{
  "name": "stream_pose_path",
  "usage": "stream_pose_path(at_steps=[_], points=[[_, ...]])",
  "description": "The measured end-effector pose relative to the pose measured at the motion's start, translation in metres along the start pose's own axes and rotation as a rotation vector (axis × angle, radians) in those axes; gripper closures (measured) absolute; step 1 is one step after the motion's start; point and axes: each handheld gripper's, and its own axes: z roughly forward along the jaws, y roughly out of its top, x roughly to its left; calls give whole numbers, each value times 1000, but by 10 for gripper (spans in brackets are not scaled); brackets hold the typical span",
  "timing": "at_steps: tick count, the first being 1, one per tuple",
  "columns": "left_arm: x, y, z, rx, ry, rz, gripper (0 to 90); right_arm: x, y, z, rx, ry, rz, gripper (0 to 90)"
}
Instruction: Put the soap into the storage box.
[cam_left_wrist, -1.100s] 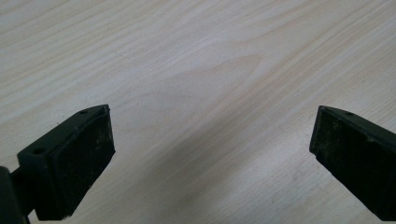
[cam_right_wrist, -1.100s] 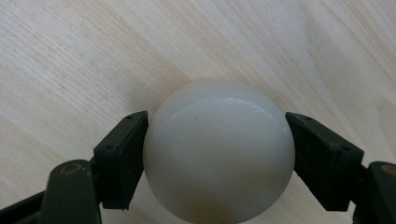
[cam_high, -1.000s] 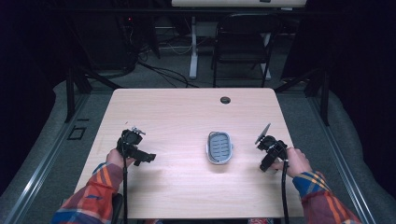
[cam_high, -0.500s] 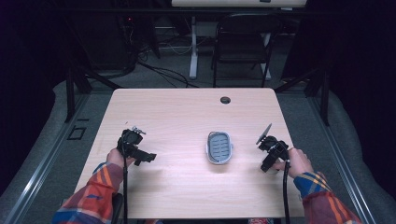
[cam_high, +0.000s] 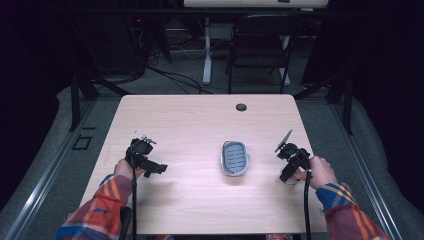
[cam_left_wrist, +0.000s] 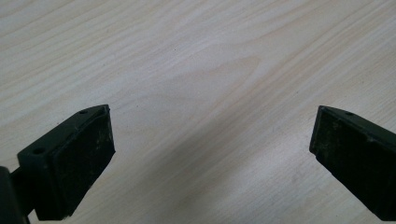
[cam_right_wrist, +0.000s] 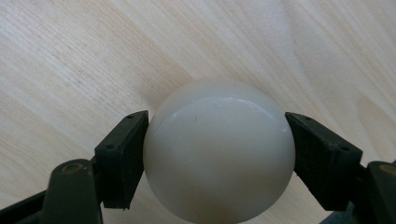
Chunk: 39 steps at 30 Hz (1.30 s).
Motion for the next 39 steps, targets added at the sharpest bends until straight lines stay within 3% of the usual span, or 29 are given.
stream_pose_path(at_steps=[13,23,27,39], points=[[0,0,1,3,1,2,0,3,14,-20,-21,-14,-28,245],[0,0,0,3,0,4,0,10,41,-51,-18,-51,-85,245],[0,0,0,2,2,4,0,16,55,-61,-43,-54,-101,245],[1,0,1,5,0,6,0,29,80,-74,-54,-61,-153,245]])
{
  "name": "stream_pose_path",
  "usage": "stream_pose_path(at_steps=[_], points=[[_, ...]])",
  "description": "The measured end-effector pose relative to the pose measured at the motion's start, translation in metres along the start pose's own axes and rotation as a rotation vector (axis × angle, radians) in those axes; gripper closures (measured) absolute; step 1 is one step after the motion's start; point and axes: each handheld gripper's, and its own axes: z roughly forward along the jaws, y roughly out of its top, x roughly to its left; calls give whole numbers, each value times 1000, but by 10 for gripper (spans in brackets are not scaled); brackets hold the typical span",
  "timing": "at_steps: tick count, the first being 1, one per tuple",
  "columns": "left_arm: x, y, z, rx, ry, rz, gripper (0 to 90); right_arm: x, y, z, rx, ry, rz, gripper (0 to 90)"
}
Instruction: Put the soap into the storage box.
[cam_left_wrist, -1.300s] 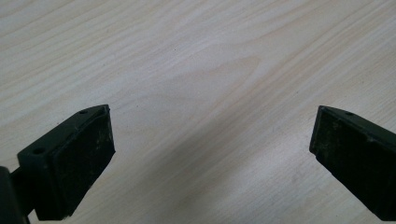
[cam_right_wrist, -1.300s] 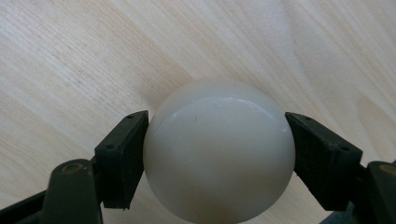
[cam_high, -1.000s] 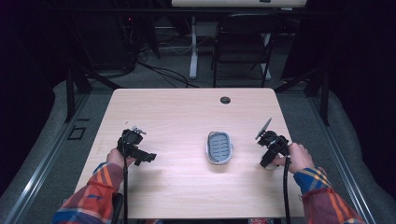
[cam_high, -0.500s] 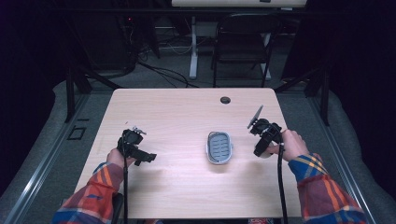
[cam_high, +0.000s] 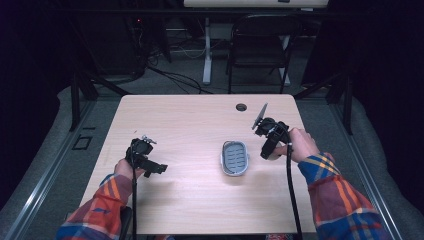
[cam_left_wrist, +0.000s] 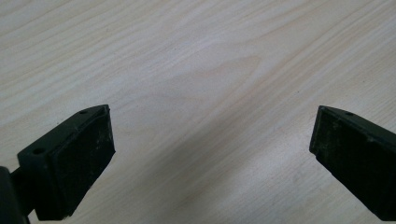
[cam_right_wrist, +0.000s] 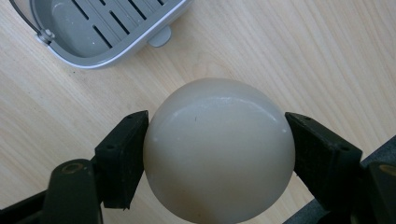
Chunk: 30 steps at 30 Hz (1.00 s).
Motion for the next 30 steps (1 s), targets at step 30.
stream_pose_path(at_steps=[30], points=[[0,-1,1,4,-4,-6,0,17,36,-1,13,11,-76,246]])
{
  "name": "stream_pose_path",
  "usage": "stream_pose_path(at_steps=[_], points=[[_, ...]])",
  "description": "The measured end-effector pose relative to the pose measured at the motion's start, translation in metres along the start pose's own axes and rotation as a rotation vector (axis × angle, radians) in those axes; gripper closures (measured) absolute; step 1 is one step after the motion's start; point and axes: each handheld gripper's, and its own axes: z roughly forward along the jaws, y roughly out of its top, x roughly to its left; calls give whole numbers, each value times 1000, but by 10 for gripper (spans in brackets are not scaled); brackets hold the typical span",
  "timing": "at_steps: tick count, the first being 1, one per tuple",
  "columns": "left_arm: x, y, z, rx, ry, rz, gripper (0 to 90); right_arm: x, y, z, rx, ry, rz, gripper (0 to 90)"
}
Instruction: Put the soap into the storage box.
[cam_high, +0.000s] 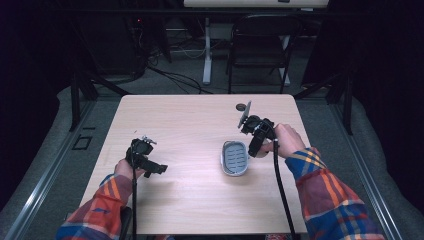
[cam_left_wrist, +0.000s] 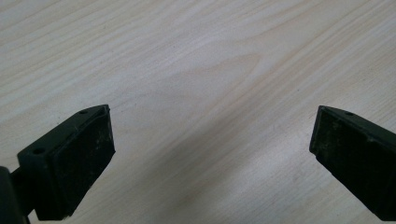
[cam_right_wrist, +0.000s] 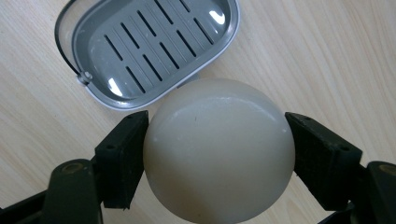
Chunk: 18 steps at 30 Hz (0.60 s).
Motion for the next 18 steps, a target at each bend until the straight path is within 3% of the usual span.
stream_pose_path(at_steps=[11,18], points=[[0,1,0,0,-2,8,0,5,11,-9,-21,-4,-21,246],[0,0,-1,-2,0,1,0,10,20,-6,-16,-1,-40,245]])
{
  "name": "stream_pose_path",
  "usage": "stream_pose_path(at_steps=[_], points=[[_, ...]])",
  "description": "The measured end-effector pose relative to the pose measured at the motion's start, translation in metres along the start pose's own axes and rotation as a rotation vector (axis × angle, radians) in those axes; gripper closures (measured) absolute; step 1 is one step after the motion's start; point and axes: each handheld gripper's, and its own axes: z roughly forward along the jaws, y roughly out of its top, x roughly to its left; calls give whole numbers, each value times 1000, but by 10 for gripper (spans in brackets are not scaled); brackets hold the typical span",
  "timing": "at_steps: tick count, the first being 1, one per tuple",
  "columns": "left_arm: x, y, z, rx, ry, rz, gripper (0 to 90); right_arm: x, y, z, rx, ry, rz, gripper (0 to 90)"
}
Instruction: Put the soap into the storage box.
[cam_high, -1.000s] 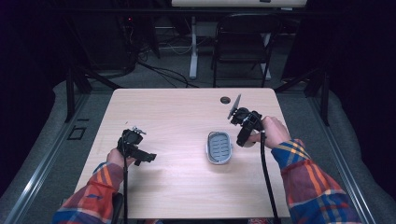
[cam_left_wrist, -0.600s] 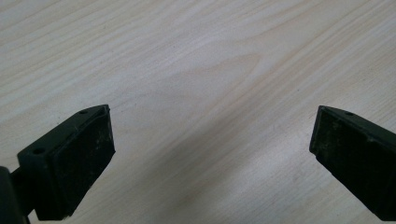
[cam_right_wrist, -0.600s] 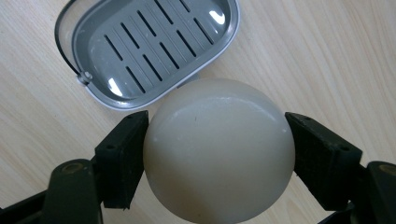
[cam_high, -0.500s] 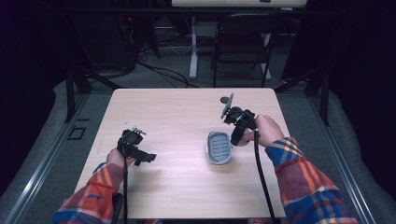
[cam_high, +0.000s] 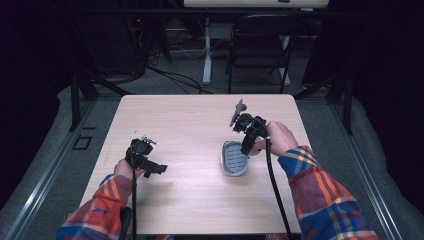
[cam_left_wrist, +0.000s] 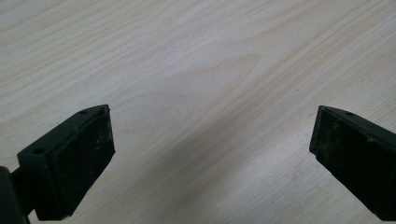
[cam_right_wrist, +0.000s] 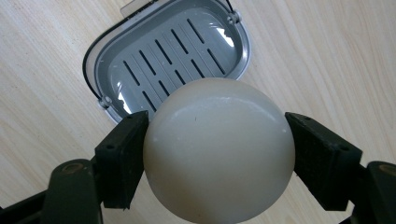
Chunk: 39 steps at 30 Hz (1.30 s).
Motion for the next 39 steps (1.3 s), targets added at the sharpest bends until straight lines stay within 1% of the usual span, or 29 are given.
stream_pose_path(at_steps=[3,4,5,7,11,14,15,16,20,25,27,31,32,35,39], points=[[0,0,0,0,-1,-1,0,3,5,0,1,-1,-11,246],[0,0,0,0,-1,-1,0,4,6,1,-6,0,-7,245],[0,0,0,-1,-1,-1,0,4,7,1,0,-2,-17,245],[0,0,0,-2,-1,0,0,4,10,1,5,-3,-22,245],[1,0,0,-3,-2,-1,0,6,15,6,5,7,-26,245],[1,0,0,-2,-2,0,0,10,20,9,11,10,-39,245],[1,0,-1,-3,-2,1,0,11,21,10,4,11,-44,246],[1,0,0,-4,-4,1,0,12,22,11,6,15,-42,245],[2,0,0,-2,-7,-1,0,14,27,19,15,20,-59,245],[1,0,0,-1,-7,-1,0,16,30,27,17,37,-59,245],[1,0,0,-3,-8,0,0,17,32,29,23,35,-68,245],[2,-1,0,-1,-6,-1,0,17,33,34,14,44,-60,245],[2,0,0,0,-7,-2,0,17,34,34,24,45,-69,245],[1,0,0,-2,-7,0,0,19,35,38,31,49,-72,245],[1,0,0,-1,-6,-1,0,19,35,43,28,46,-76,245]])
